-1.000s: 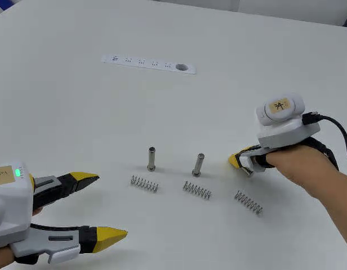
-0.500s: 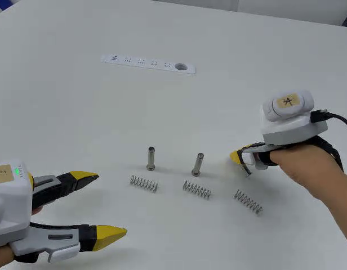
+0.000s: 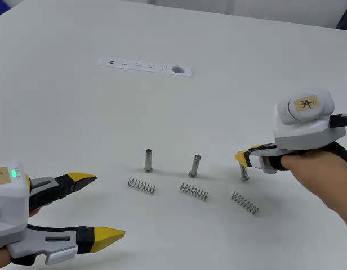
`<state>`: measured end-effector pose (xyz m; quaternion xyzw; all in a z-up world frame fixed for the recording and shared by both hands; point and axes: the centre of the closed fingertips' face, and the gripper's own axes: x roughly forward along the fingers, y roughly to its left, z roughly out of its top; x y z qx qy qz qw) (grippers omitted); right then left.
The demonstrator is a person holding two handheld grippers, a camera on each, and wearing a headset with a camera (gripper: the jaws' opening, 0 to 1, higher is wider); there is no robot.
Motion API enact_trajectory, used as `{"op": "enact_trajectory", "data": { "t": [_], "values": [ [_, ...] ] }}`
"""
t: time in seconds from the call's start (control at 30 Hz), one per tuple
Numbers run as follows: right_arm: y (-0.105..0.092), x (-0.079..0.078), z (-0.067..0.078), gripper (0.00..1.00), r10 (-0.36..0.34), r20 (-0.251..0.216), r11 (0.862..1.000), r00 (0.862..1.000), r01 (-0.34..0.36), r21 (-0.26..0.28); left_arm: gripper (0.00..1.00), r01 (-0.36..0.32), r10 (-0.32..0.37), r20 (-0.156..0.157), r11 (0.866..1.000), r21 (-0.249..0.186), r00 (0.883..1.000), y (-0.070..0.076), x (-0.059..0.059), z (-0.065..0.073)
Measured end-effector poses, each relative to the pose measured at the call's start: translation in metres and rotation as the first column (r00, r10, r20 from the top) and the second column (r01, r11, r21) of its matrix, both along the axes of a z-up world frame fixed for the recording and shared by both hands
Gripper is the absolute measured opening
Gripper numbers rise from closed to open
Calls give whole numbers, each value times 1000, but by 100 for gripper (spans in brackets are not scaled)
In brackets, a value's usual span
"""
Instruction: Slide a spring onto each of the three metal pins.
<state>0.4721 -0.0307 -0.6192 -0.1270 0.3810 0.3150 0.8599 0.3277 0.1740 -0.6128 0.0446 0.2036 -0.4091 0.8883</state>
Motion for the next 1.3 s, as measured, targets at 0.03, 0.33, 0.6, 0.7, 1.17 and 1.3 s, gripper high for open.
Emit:
{"op": "enact_trajectory", "data": {
  "t": [0.03, 0.33, 0.6, 0.7, 1.17, 1.3],
  "values": [
    [0, -1, 1, 8, 1, 4, 1000, 1000, -1, 0, 72, 1, -1, 1, 1000, -1, 1000, 0, 0, 0],
    [-1, -9, 3, 9, 7, 19, 1000, 1000, -7, 2, 72, 4, -4, 3, 1000, 1, 1000, 0, -1, 1],
    [-3, -11, 2, 9, 13, 32, 1000, 999, -13, 10, 72, 5, -5, 4, 1000, 1, 1000, 0, -1, 1],
    [-4, -12, 2, 9, 15, 38, 1000, 999, -15, 10, 72, 4, -4, 5, 1000, -1, 1000, -1, 0, 1],
    [-7, -22, 4, 9, 23, 48, 1000, 999, -24, 3, 71, 5, -5, 5, 1000, 0, 1000, -2, -1, 1],
    [-7, -23, 5, 9, 27, 49, 1000, 998, -27, 3, 71, 7, -7, 6, 1000, 1, 1000, -2, -2, 2]
  ]
}}
